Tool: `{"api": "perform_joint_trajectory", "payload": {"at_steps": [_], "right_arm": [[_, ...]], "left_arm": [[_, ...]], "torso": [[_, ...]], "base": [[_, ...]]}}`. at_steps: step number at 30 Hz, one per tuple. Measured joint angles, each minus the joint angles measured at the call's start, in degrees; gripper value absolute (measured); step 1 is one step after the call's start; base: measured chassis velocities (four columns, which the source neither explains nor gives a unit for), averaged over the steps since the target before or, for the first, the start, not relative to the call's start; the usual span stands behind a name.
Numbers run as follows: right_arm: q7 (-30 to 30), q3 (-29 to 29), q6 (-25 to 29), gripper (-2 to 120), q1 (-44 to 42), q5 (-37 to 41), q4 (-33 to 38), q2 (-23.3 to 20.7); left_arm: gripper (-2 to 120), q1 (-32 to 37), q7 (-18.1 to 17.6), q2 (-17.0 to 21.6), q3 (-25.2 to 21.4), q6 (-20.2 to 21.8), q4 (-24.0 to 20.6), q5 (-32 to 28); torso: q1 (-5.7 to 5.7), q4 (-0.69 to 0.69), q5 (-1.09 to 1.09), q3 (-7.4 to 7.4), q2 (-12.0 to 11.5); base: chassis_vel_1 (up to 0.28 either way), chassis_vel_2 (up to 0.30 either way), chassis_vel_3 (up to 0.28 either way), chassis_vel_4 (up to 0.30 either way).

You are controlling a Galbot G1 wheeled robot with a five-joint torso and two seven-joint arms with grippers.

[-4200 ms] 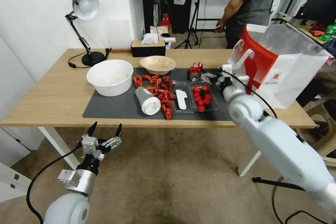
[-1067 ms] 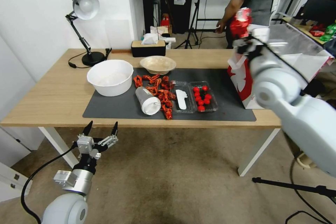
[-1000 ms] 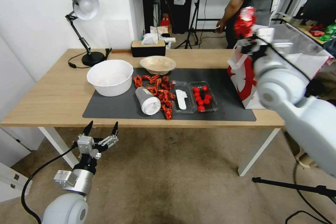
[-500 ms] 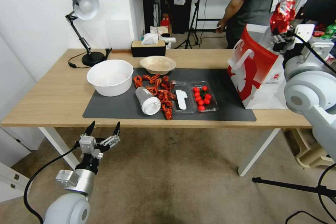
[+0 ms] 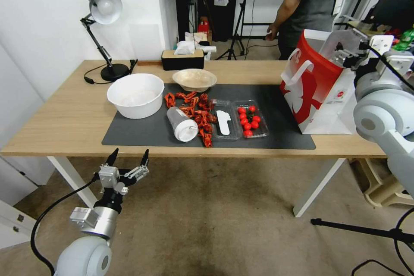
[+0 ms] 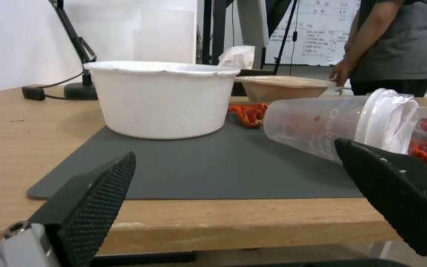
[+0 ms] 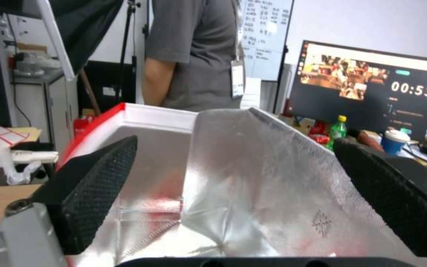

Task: Pick up the trash from the table and place it into the takeout bag.

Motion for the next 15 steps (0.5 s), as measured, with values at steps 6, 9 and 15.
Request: {"api": "perform_joint_trajectory", "payload": {"at_steps": [6,9,15], "right_arm": [[-1.13,-0.19,0.33,100,0.24,-0.43,0.45,-0.18],[-2.14,-0.22,0.85,100,0.25,-0.59,1.12,-0.24],[-3.86,-0.26,2.73,100,-0.47,-0.88,4.27,-0.38]], "left_arm": [[100,0.57,0.47,-0.15,-0.05,-0.09,-0.27,0.16],[100,0.96,0.86,-0.28,-0.04,-0.31,-0.27,0.36],[100,1.1,0.88,-0.26,-0.3,-0.57,-0.63,0.36]], "torso": [[0.0,0.0,0.0,0.0,0.0],[0.0,0.0,-0.01,0.0,0.0],[0.0,0.0,-0.01,0.0,0.0]], "base": [[0.0,0.0,0.0,0.0],[0.0,0.0,0.0,0.0],[0.0,0.0,0.0,0.0]]}}
